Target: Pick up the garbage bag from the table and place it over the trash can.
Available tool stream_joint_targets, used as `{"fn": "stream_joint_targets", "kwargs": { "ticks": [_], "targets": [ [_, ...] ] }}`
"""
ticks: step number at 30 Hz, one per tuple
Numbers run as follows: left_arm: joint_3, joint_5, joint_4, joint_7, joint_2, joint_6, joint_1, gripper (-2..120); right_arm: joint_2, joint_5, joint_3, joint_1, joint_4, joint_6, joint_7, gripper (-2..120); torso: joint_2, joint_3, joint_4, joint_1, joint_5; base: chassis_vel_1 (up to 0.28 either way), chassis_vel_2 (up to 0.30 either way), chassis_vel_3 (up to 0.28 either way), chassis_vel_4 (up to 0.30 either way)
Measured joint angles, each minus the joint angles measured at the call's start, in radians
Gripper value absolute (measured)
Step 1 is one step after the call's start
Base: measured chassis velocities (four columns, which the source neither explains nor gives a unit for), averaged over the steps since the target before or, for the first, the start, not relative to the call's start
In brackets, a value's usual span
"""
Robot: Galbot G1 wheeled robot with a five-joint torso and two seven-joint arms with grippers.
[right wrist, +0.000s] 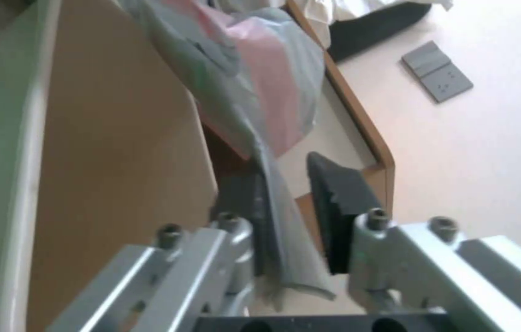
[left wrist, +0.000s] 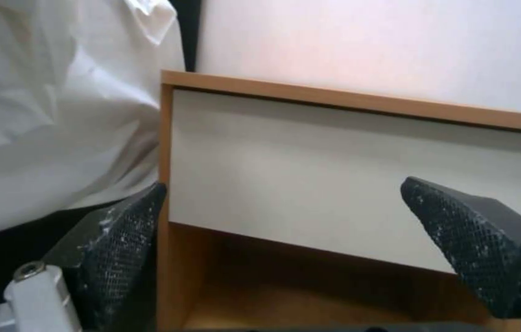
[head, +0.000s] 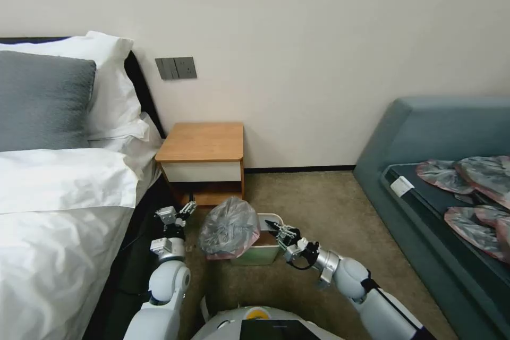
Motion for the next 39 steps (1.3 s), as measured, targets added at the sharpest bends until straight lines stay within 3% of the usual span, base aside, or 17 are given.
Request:
{"fn": "stream_joint_targets", "kwargs": {
  "ticks": [1, 2, 8, 15, 20, 27, 33, 39],
  "targets": [
    [0.000, 0.000, 0.000, 0.000, 0.000, 0.000, 0.000, 98, 0.000, 0.000, 0.000, 0.000, 0.000, 0.000, 0.000, 25, 0.000, 0.000, 0.0000, 0.000, 0.0000, 0.000, 0.000, 0.000, 0.000],
    [0.008, 0.009, 0.009, 0.001, -0.008, 0.002, -0.009, 98, -0.022, 0.035, 0.018, -0.013, 0.013, 0.006, -0.019, 37, 0.000, 0.000, 0.0000, 0.000, 0.0001, 0.000, 0.000, 0.000, 0.000],
    [0.017, 0.020, 0.020, 0.003, -0.017, 0.006, -0.024, 98, -0.068, 0.109, 0.052, -0.042, 0.039, 0.027, -0.058, 55, 0.000, 0.000, -0.0001, 0.000, -0.0002, 0.000, 0.000, 0.000, 0.000],
    [0.023, 0.039, 0.030, 0.004, -0.020, 0.008, -0.031, 98, -0.034, 0.125, 0.016, -0.005, 0.015, 0.011, -0.073, 80, 0.000, 0.000, 0.0003, 0.000, 0.0004, 0.000, 0.000, 0.000, 0.000],
    [0.025, 0.049, 0.031, 0.005, -0.017, 0.009, -0.026, 98, -0.050, 0.151, -0.004, 0.016, 0.023, -0.031, -0.113, 97, 0.000, 0.000, 0.0001, 0.000, 0.0001, 0.000, 0.000, 0.000, 0.000],
    [0.029, 0.060, 0.033, 0.006, -0.021, 0.008, -0.024, 98, -0.138, 0.373, 0.005, 0.027, 0.088, -0.152, -0.376, 100, 0.000, 0.000, -0.0002, 0.000, 0.0001, 0.000, 0.000, 0.000, 0.000],
    [0.033, 0.069, 0.032, 0.010, -0.021, 0.008, -0.020, 98, -0.190, 0.436, 0.029, 0.049, 0.131, -0.232, -0.480, 100, 0.000, 0.000, 0.0001, 0.000, 0.0000, 0.000, 0.000, 0.000, 0.000],
    [0.040, 0.075, 0.025, 0.042, 0.001, 0.008, 0.009, 98, -0.233, 0.506, 0.094, 0.057, 0.169, -0.308, -0.662, 100, 0.000, 0.000, 0.0001, 0.000, 0.0000, 0.000, 0.000, 0.000, 0.000]
  ]
}}
